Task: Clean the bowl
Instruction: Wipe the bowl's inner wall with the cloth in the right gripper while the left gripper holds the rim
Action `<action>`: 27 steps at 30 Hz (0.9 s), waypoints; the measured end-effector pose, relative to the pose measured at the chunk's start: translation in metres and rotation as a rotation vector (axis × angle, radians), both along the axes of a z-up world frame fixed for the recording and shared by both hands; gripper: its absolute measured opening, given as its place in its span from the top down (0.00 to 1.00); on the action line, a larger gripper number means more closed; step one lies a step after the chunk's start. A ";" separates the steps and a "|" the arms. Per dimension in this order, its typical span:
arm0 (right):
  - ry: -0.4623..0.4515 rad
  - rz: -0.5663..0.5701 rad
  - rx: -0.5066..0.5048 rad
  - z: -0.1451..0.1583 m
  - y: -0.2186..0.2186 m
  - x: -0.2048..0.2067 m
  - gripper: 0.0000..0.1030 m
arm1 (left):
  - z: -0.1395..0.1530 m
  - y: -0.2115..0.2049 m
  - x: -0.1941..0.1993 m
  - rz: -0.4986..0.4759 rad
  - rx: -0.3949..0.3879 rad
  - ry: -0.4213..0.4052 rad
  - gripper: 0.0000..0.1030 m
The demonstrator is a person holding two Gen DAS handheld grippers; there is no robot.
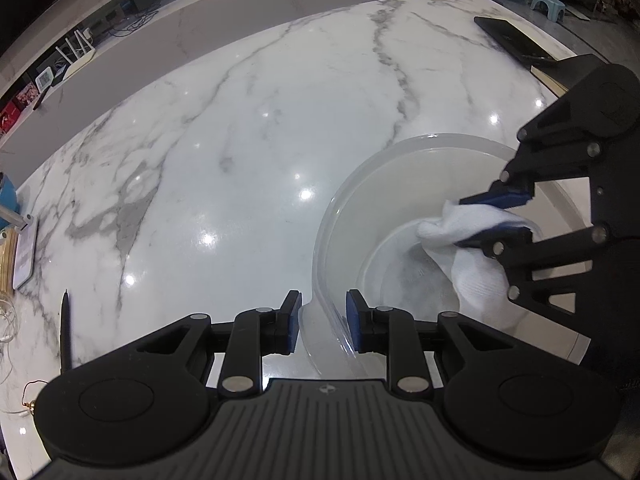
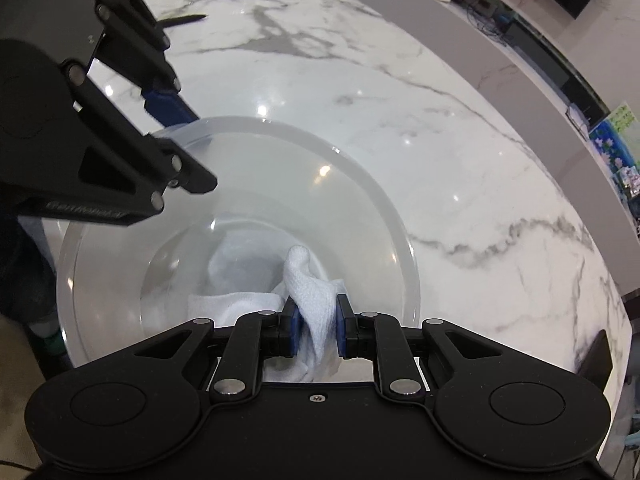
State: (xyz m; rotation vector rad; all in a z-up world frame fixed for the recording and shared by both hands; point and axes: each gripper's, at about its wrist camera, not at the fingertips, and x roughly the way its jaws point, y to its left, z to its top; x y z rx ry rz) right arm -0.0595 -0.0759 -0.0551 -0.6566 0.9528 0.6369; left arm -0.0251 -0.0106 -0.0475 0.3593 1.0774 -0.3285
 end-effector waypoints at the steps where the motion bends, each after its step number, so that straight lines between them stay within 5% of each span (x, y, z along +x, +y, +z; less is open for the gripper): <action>1: -0.002 0.003 0.011 0.000 0.000 0.002 0.85 | 0.000 0.000 0.000 0.000 0.000 0.000 0.78; 27: 0.036 0.025 0.196 -0.009 0.016 0.024 0.85 | 0.001 -0.001 -0.001 0.001 -0.002 0.004 0.78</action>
